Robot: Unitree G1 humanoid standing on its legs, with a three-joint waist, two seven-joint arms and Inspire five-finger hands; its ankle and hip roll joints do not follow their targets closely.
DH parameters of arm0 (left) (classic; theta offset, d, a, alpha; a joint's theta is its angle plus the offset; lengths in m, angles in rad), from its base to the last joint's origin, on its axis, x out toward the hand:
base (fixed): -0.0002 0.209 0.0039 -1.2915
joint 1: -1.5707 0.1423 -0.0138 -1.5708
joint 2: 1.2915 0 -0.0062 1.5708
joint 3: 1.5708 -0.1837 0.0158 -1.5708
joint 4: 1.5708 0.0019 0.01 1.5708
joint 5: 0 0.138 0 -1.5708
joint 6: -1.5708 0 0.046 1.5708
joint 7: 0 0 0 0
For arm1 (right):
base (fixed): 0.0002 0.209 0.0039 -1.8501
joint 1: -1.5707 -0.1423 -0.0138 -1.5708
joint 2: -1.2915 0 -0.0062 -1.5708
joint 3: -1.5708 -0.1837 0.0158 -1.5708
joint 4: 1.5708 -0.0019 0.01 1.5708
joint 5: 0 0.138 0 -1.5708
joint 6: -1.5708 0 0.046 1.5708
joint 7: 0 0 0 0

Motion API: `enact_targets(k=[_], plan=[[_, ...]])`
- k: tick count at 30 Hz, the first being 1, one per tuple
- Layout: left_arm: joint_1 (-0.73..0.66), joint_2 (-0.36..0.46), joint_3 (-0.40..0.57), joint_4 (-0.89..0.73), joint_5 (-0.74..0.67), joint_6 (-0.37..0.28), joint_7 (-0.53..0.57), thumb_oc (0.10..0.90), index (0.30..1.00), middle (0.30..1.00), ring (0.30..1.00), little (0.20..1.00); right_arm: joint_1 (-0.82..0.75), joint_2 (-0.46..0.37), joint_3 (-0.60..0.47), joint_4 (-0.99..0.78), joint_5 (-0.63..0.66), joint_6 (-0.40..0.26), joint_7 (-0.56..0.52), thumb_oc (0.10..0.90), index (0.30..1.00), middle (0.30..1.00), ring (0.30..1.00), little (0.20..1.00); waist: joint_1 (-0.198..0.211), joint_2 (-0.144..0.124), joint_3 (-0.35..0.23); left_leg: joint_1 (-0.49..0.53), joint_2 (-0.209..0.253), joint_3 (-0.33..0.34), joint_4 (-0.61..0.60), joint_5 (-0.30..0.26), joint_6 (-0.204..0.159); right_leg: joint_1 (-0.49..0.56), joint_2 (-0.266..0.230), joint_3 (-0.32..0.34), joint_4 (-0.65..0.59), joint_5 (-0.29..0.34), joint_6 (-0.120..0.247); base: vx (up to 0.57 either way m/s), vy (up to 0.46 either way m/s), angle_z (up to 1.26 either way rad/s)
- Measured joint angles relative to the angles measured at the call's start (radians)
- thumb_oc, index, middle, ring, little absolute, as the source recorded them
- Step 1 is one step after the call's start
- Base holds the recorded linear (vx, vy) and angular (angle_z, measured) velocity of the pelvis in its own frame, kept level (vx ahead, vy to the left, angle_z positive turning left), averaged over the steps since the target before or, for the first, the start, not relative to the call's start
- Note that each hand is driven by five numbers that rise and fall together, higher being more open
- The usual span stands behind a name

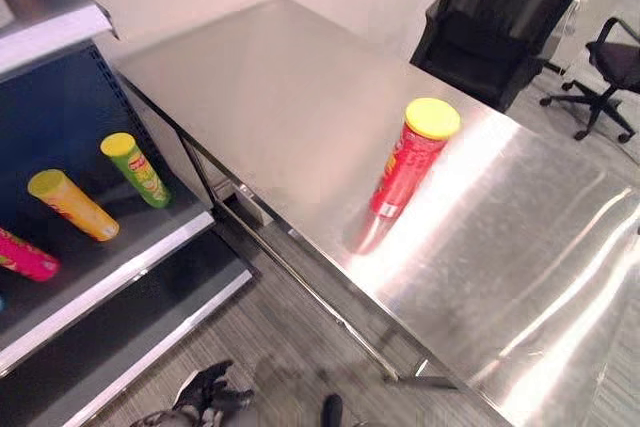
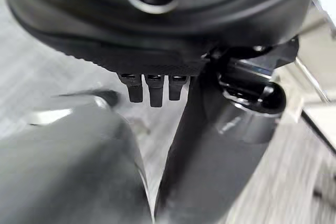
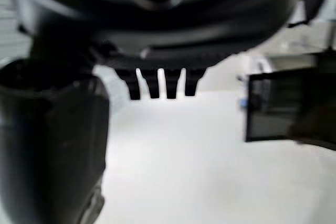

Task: Put the goods on the table back onto the shelves and tidy them up.

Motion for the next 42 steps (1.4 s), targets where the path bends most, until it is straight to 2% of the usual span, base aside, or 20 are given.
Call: enact_targets(k=[1, 2, 3, 4, 5, 6, 8, 10, 11, 12, 17, 21, 26, 30, 32, 42], plan=[[-0.012, -0.010, 0.001, 0.047, -0.010, -0.007, -0.004, 0.800, 0.900, 0.900, 0.900, 0.900, -0.001, 0.000, 0.054, -0.001, 0.000, 0.006, 0.034, 0.800, 0.900, 0.900, 0.900, 0.900, 0.004, 0.017, -0.003, 0.029, -0.026, 0.058, -0.043, -0.001, 0.009, 0.007, 0.014, 0.024, 0.000, -0.001, 0.000, 0.10, 0.248, -1.24], [-0.016, -0.009, 0.000, 0.079, 0.000, -0.006, -0.008, 0.800, 0.900, 0.900, 0.900, 0.900, 0.010, -0.015, 0.109, -0.008, -0.001, 0.038, 0.074, 0.800, 0.900, 0.900, 0.900, 0.900, -0.007, 0.023, -0.005, 0.118, -0.032, 0.199, -0.070, -0.011, 0.035, 0.034, 0.004, 0.056, 0.000, -0.006, 0.003, 0.05, 0.213, -1.01], [-0.010, -0.008, 0.001, 0.077, 0.013, -0.008, -0.009, 0.800, 0.900, 0.900, 0.900, 0.900, 0.033, -0.043, 0.123, -0.018, -0.001, 0.050, 0.090, 0.800, 0.900, 0.900, 0.900, 0.900, -0.034, 0.043, -0.013, 0.190, -0.012, 0.272, -0.128, -0.008, 0.036, 0.051, -0.002, 0.059, 0.000, -0.017, 0.015, 0.03, 0.192, -0.55], [-0.011, -0.013, 0.000, 0.068, 0.023, -0.013, -0.009, 0.800, 0.900, 0.900, 0.900, 0.900, 0.039, -0.097, 0.124, -0.027, -0.001, 0.063, 0.105, 0.800, 0.900, 0.900, 0.900, 0.900, -0.055, 0.091, -0.020, 0.254, 0.028, 0.273, -0.147, 0.058, 0.053, 0.061, 0.001, 0.063, 0.001, -0.028, 0.031, 0.05, 0.207, -0.07], [-0.017, -0.013, 0.004, 0.064, 0.023, -0.013, -0.008, 0.800, 0.900, 0.900, 0.900, 0.900, 0.038, -0.105, 0.124, -0.030, -0.001, 0.065, 0.112, 0.800, 0.900, 0.900, 0.900, 0.900, -0.056, 0.094, -0.019, 0.259, 0.010, 0.261, -0.144, 0.056, 0.055, 0.064, -0.018, 0.061, 0.001, -0.026, 0.041, 0.04, 0.151, 0.02], [-0.021, -0.012, 0.008, 0.061, 0.023, -0.019, -0.008, 0.800, 0.900, 0.900, 0.900, 0.900, 0.038, -0.104, 0.124, -0.037, -0.001, 0.067, 0.133, 0.800, 0.900, 0.900, 0.900, 0.900, -0.048, 0.091, -0.019, 0.273, -0.019, 0.260, -0.144, 0.059, 0.061, 0.079, -0.048, 0.047, 0.001, -0.012, 0.063, 0.04, 0.117, 0.22], [-0.021, -0.002, 0.007, 0.062, 0.023, -0.026, -0.008, 0.800, 0.900, 0.900, 0.900, 0.900, 0.036, -0.104, 0.123, -0.055, -0.001, 0.067, 0.156, 0.800, 0.900, 0.900, 0.900, 0.900, -0.031, 0.089, -0.020, 0.288, -0.049, 0.238, -0.143, 0.056, 0.075, 0.101, -0.076, 0.013, 0.008, -0.012, 0.074, 0.02, 0.086, 0.38], [-0.020, 0.015, 0.006, 0.062, 0.024, -0.028, -0.006, 0.800, 0.900, 0.900, 0.900, 0.900, 0.023, -0.104, 0.124, -0.070, -0.002, 0.067, 0.168, 0.800, 0.900, 0.900, 0.900, 0.900, -0.011, 0.084, -0.021, 0.284, -0.056, 0.233, -0.143, 0.043, 0.094, 0.101, -0.083, 0.013, 0.008, -0.015, 0.099, 0.02, 0.069, 0.23], [-0.020, 0.029, 0.010, 0.080, 0.024, -0.028, -0.004, 0.800, 0.900, 0.900, 0.900, 0.900, -0.002, -0.104, 0.124, -0.076, -0.003, 0.067, 0.177, 0.800, 0.900, 0.900, 0.900, 0.900, 0.014, 0.069, -0.019, 0.277, -0.064, 0.232, -0.143, 0.040, 0.099, 0.098, -0.091, 0.014, 0.000, -0.017, 0.107, 0.03, 0.072, 0.11], [-0.016, 0.033, 0.016, 0.093, 0.025, -0.027, -0.003, 0.800, 0.900, 0.900, 0.900, 0.900, -0.014, -0.104, 0.124, -0.076, -0.003, 0.067, 0.184, 0.800, 0.900, 0.900, 0.900, 0.900, 0.023, 0.063, -0.019, 0.276, -0.067, 0.233, -0.143, 0.040, 0.099, 0.099, -0.094, 0.015, 0.000, -0.021, 0.114, 0.03, 0.048, 0.05], [0.047, 0.034, 0.020, 0.096, 0.047, -0.027, -0.009, 0.800, 0.900, 0.900, 0.900, 0.900, -0.035, -0.104, 0.122, -0.078, -0.002, 0.067, 0.189, 0.800, 0.900, 0.900, 0.900, 0.900, 0.028, 0.040, -0.020, 0.276, -0.066, 0.234, -0.144, 0.040, 0.099, 0.099, -0.093, 0.015, 0.000, -0.022, 0.116, 0.00, 0.000, 0.00], [0.060, 0.032, 0.021, 0.093, 0.064, -0.027, -0.010, 0.800, 0.900, 0.900, 0.900, 0.900, -0.033, -0.106, 0.113, -0.078, -0.002, 0.067, 0.205, 0.800, 0.900, 0.900, 0.900, 0.900, 0.025, 0.037, -0.019, 0.274, -0.066, 0.238, -0.145, 0.039, 0.100, 0.095, -0.094, 0.017, 0.000, -0.023, 0.117, 0.00, 0.003, -0.03], [0.067, 0.033, 0.022, 0.080, 0.081, -0.028, -0.021, 0.800, 0.900, 0.900, 0.900, 0.900, -0.002, -0.209, 0.113, -0.099, -0.007, 0.067, 0.255, 0.800, 0.900, 0.900, 0.900, 0.900, 0.000, 0.034, -0.021, 0.270, -0.066, 0.251, -0.149, 0.041, 0.104, 0.087, -0.096, 0.021, 0.000, -0.022, 0.114, 0.01, -0.004, -0.05], [0.063, 0.033, 0.021, 0.076, 0.103, -0.030, -0.026, 0.800, 0.900, 0.900, 0.900, 0.900, 0.039, -0.248, 0.113, -0.155, -0.016, 0.070, 0.287, 0.800, 0.900, 0.900, 0.900, 0.900, -0.009, 0.028, -0.031, 0.269, -0.065, 0.254, -0.144, 0.045, 0.106, 0.084, -0.096, 0.023, 0.000, -0.022, 0.114, 0.00, -0.004, -0.01], [0.063, 0.033, 0.021, 0.077, 0.103, -0.031, -0.028, 0.800, 0.900, 0.900, 0.900, 0.900, 0.054, -0.275, 0.114, -0.161, -0.044, 0.071, 0.312, 0.800, 0.900, 0.900, 0.900, 0.900, -0.009, 0.024, -0.036, 0.269, -0.065, 0.253, -0.144, 0.046, 0.107, 0.085, -0.096, 0.020, 0.000, -0.022, 0.114, 0.00, 0.000, 0.00], [0.058, 0.032, 0.020, 0.077, 0.110, -0.031, -0.028, 0.800, 0.900, 0.900, 0.900, 0.900, 0.055, -0.275, 0.115, -0.140, -0.193, 0.083, 0.313, 0.800, 0.900, 0.900, 0.900, 0.900, -0.007, 0.027, -0.042, 0.268, -0.065, 0.249, -0.144, 0.046, 0.106, 0.086, -0.095, 0.014, 0.000, -0.022, 0.114, 0.00, 0.000, 0.00]])
